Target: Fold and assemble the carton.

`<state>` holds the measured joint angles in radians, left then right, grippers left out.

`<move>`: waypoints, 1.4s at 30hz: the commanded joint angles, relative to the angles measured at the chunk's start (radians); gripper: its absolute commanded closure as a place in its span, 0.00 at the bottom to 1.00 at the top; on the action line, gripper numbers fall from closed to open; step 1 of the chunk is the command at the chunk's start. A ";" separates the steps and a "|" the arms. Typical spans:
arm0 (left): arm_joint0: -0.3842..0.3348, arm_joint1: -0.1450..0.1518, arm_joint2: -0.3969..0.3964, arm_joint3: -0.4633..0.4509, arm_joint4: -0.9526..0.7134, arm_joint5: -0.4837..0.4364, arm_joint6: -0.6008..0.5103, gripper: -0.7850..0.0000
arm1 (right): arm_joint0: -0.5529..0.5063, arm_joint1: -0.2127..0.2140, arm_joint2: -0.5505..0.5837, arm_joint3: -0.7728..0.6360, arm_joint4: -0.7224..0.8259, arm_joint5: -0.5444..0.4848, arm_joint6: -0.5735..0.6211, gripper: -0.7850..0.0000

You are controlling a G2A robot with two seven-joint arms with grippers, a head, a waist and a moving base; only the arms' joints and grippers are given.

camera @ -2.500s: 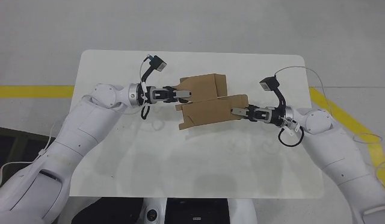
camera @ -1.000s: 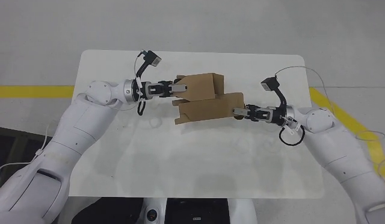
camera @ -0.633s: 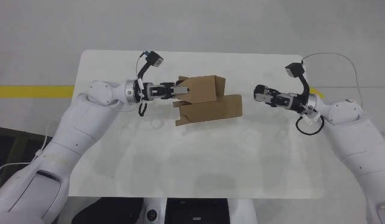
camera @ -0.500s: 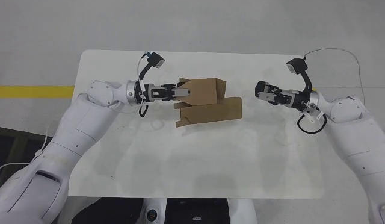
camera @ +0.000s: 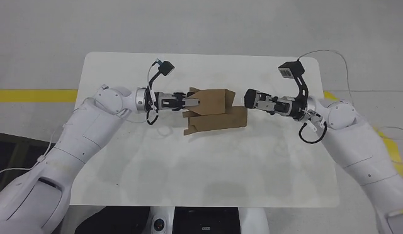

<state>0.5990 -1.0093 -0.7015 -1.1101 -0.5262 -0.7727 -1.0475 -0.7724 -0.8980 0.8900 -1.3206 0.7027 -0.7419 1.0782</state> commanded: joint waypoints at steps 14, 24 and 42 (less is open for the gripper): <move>-0.018 -0.002 0.031 -0.005 -0.090 0.000 0.000 1.00 | 0.038 -0.052 -0.080 0.016 -0.015 -0.014 -0.014 0.00; -0.011 0.000 0.035 -0.022 -0.137 0.020 -0.020 1.00 | 0.053 -0.074 -0.108 0.036 -0.007 -0.035 -0.035 0.00; -0.006 0.006 0.027 -0.034 -0.147 0.032 -0.032 1.00 | 0.086 -0.090 -0.154 0.091 0.014 -0.044 -0.044 0.13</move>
<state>0.5929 -1.0031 -0.6748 -1.1437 -0.6733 -0.7408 -1.0793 -0.6866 -0.9861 0.7403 -1.2292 0.7083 -0.7857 1.0345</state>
